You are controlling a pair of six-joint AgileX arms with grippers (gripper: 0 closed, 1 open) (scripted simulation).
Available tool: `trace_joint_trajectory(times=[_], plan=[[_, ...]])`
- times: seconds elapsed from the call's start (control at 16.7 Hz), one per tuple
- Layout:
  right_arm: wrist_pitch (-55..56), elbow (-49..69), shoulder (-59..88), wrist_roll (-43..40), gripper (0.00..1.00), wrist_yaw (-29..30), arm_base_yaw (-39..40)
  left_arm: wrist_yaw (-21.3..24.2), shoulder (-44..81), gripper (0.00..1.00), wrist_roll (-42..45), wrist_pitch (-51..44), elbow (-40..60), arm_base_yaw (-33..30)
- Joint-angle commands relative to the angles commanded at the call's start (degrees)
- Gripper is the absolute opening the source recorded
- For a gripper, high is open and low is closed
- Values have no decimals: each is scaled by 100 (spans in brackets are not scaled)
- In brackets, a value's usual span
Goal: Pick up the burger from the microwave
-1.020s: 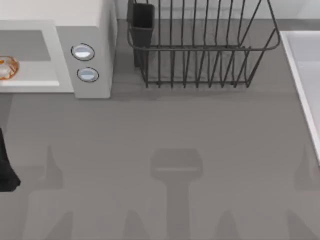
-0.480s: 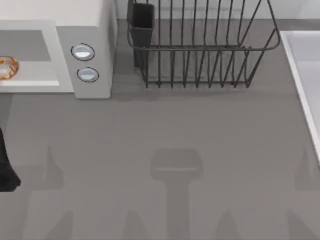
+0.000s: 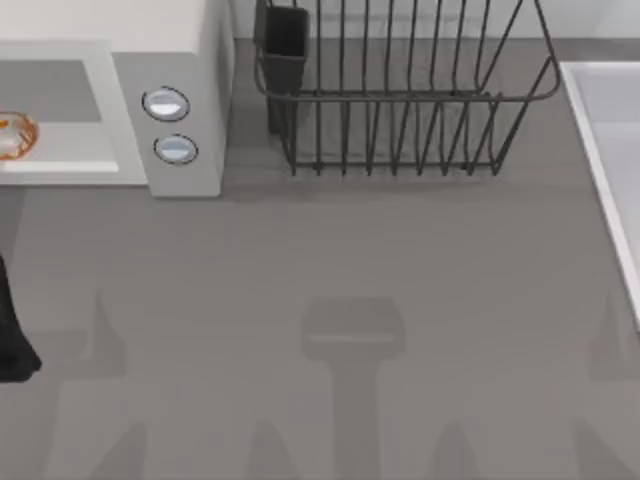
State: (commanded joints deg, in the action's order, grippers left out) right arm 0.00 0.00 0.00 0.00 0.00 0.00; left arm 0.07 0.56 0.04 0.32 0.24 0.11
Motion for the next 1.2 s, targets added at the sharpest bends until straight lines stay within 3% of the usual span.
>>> trace_joint_trajectory(times=[0.42, 1.2], plan=[[0, 0, 0, 0, 100, 0, 0, 224, 2046, 100, 134, 1081, 834, 318], [0, 0, 0, 0, 100, 0, 0, 967, 10160, 100, 452, 4729, 4002, 1027]])
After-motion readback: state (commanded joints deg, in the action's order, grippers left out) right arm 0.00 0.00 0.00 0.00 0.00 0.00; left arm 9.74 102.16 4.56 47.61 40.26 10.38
